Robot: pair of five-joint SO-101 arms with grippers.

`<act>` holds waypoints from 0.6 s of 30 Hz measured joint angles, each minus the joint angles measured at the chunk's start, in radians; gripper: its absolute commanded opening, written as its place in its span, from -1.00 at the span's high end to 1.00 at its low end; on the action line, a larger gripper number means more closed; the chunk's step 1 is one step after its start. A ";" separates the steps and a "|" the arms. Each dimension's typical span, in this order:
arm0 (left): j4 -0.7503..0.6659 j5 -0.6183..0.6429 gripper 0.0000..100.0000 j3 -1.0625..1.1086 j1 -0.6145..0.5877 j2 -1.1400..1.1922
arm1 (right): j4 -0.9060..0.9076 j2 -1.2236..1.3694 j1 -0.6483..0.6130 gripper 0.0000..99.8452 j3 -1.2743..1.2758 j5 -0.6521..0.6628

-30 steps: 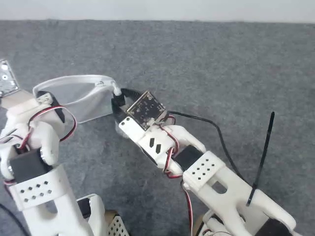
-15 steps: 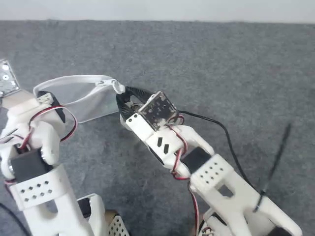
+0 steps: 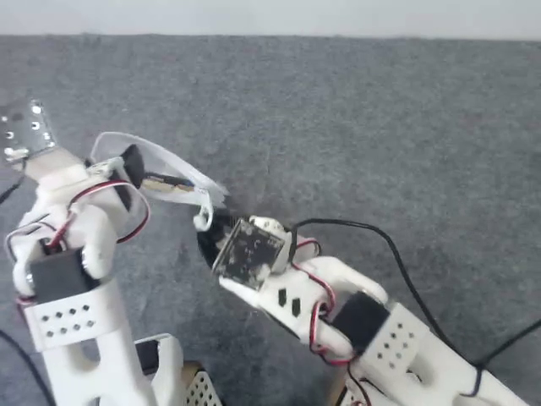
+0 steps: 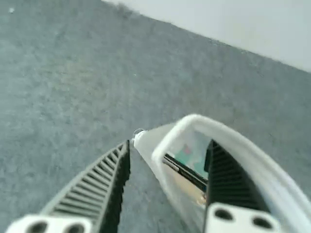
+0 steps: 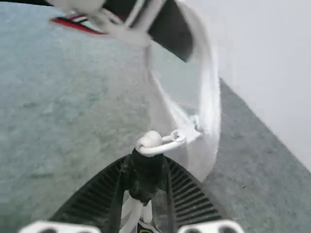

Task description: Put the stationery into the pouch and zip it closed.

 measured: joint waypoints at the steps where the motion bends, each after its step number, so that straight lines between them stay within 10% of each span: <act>1: 0.000 -0.005 0.49 0.000 0.018 0.000 | 0.029 -0.020 -0.015 0.99 0.000 0.018; 18: 0.212 -0.201 0.42 -0.146 0.433 0.002 | 0.301 -0.354 -0.127 0.99 0.014 0.112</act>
